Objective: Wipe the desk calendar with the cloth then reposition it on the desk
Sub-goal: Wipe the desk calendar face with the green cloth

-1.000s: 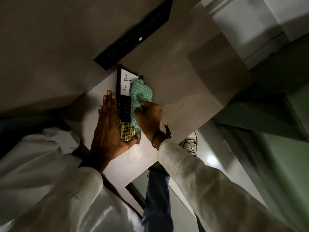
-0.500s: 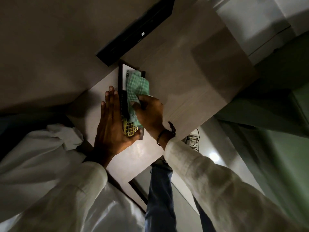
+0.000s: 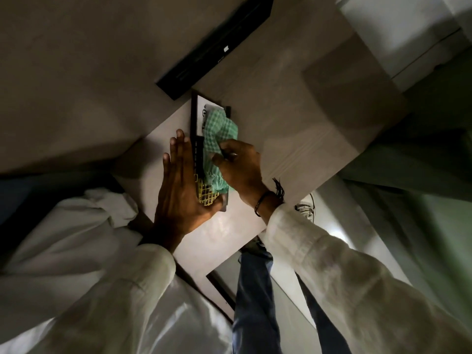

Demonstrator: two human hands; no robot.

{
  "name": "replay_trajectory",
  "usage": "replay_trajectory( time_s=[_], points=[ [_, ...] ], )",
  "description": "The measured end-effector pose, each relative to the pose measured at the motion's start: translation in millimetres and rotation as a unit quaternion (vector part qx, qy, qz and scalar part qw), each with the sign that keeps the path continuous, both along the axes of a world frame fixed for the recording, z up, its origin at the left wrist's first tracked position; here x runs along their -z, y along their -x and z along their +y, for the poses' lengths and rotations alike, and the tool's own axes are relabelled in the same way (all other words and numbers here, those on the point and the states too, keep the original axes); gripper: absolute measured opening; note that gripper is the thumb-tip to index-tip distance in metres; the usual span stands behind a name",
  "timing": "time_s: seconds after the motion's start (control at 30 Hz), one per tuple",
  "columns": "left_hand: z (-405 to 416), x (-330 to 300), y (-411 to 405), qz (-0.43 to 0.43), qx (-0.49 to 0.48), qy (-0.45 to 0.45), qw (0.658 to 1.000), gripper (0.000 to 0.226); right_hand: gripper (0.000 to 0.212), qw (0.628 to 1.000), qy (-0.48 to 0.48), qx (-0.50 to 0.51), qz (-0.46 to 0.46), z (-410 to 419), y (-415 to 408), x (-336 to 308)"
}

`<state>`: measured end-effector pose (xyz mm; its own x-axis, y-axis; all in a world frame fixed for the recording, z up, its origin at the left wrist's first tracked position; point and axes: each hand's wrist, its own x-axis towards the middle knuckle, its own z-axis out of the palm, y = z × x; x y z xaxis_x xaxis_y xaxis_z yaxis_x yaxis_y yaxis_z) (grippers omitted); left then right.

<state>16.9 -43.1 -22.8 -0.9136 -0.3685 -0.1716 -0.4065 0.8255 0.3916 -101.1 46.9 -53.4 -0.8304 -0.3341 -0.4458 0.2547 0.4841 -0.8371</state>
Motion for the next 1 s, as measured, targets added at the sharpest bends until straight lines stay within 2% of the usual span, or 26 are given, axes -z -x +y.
replay_trajectory(
  time_s=[0.07, 0.17, 0.3, 0.43, 0.6, 0.7, 0.87, 1.0],
  points=[
    [0, 0, -3, -0.003, -0.001, 0.001, 1.000, 0.131, 0.011, 1.000, 0.001, -0.004, -0.006, 1, -4, 3],
    [4, -2, -5, -0.014, -0.010, -0.005, 1.000, 0.132, 0.010, 0.998, -0.050, 0.019, -0.015, 5, 1, 9],
    [4, -4, -2, -0.009, -0.016, -0.016, 1.000, 0.129, 0.014, 0.998, 0.034, 0.001, -0.043, 1, 0, 2],
    [4, -5, -3, -0.025, -0.020, -0.022, 0.999, 0.129, 0.018, 0.999, -0.023, 0.018, -0.041, 6, 3, 11],
    [5, -6, -3, -0.011, -0.030, -0.029, 0.999, 0.124, 0.012, 0.998, 0.032, 0.009, -0.059, 3, -2, 6],
    [5, -8, -2, -0.024, -0.025, -0.032, 0.999, 0.124, 0.014, 0.997, -0.037, 0.018, -0.059, 7, 0, 12],
    [2, -7, -2, -0.031, -0.024, -0.029, 0.999, 0.126, 0.018, 0.997, 0.000, 0.005, -0.071, 2, -3, 4],
    [2, -6, -4, -0.023, -0.020, -0.020, 0.999, 0.128, 0.014, 0.996, -0.036, 0.020, -0.085, 6, 3, 9]
  ],
)
